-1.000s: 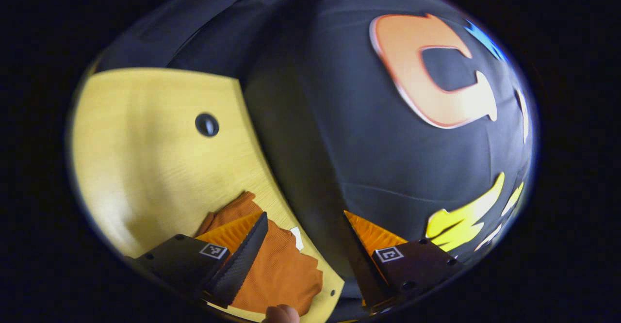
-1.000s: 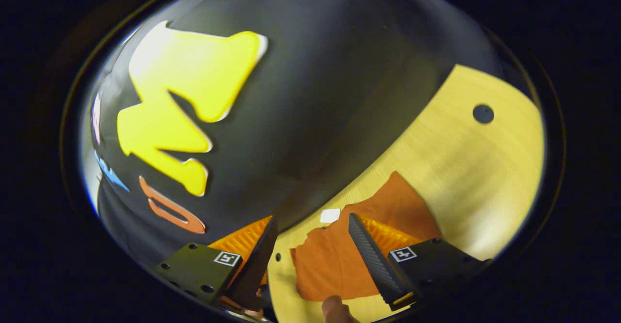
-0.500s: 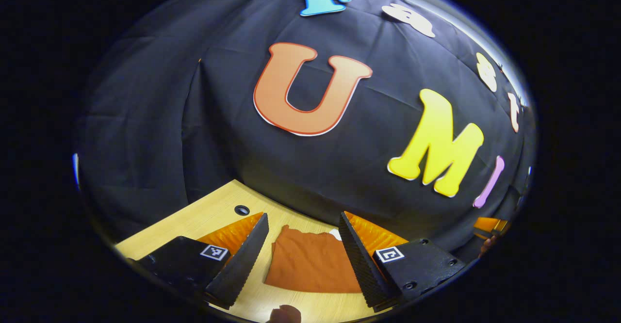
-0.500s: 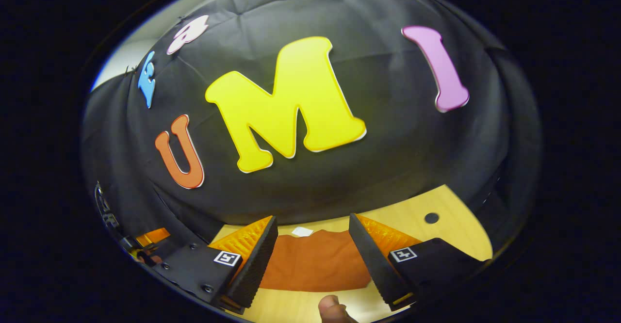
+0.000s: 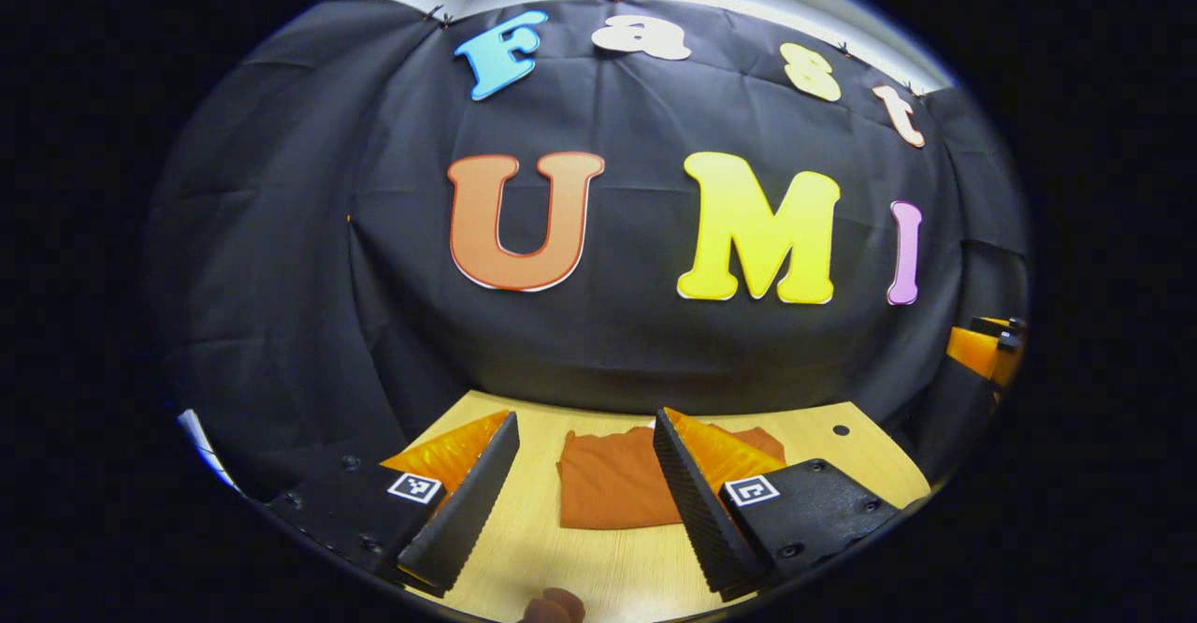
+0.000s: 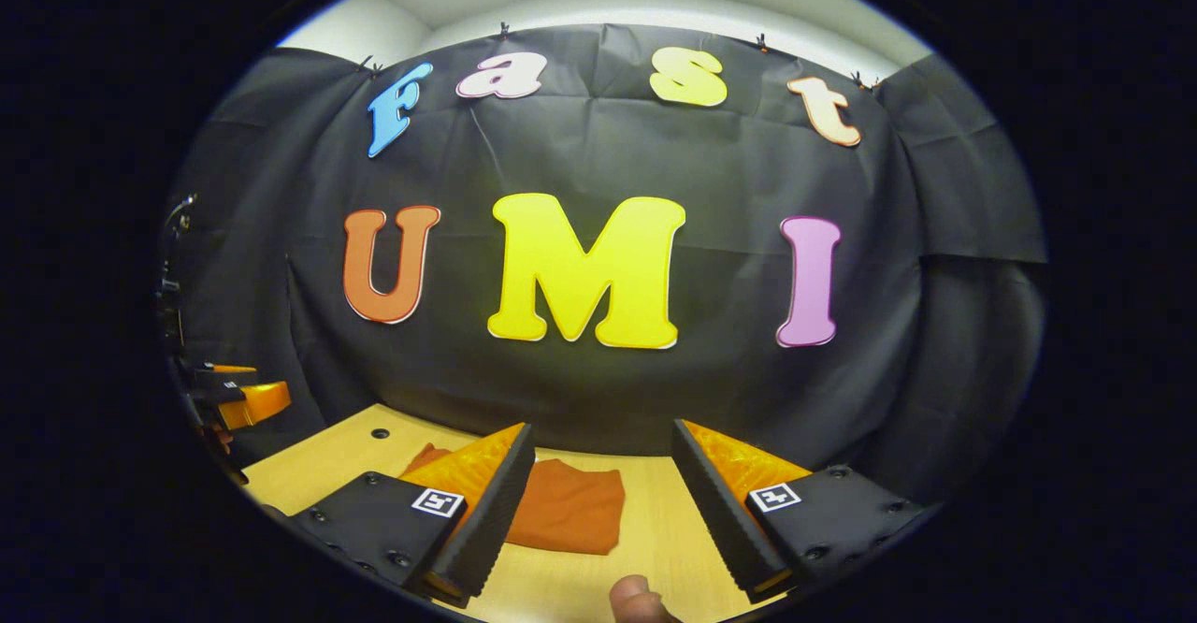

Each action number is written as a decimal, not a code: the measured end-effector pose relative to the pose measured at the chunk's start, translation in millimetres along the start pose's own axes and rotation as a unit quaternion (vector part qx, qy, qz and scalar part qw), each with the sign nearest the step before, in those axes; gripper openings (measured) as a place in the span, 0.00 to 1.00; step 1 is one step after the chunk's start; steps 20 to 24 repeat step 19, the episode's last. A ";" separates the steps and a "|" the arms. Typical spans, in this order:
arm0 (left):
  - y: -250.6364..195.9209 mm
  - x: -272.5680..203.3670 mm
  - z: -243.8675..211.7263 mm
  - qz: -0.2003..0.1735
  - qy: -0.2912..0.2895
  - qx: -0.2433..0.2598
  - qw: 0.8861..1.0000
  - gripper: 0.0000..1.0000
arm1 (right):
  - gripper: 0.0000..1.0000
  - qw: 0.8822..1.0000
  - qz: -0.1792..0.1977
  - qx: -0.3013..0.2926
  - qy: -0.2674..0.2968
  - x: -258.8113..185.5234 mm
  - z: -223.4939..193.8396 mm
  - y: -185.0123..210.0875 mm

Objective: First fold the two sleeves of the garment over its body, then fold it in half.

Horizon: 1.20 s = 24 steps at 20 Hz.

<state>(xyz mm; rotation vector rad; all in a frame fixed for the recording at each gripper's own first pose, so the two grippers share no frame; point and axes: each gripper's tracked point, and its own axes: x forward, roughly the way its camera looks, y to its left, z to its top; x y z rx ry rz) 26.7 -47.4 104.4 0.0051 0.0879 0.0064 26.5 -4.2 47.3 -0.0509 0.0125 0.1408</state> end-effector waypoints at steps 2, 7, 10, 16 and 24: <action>-8.5 -21.3 8.1 -0.005 -0.025 0.001 1.000 0.94 | 0.94 1.000 -0.002 0.007 0.001 -14.5 -6.3 2.8; -33.0 -39.5 10.9 -0.031 -0.051 -0.007 0.998 0.94 | 0.89 0.999 0.012 0.045 0.028 -22.4 -30.2 17.1; -32.3 -37.1 -1.5 -0.030 -0.038 -0.003 0.999 0.94 | 0.94 0.998 0.025 0.032 0.055 -23.9 -46.8 29.3; -27.9 -39.1 -3.9 -0.029 -0.038 -0.010 0.999 0.94 | 0.95 0.996 0.050 0.034 0.067 -19.1 -50.8 47.1; -19.4 -36.8 -4.7 -0.022 -0.036 -0.007 0.999 0.94 | 0.95 0.996 0.052 0.038 0.067 -15.6 -50.4 52.8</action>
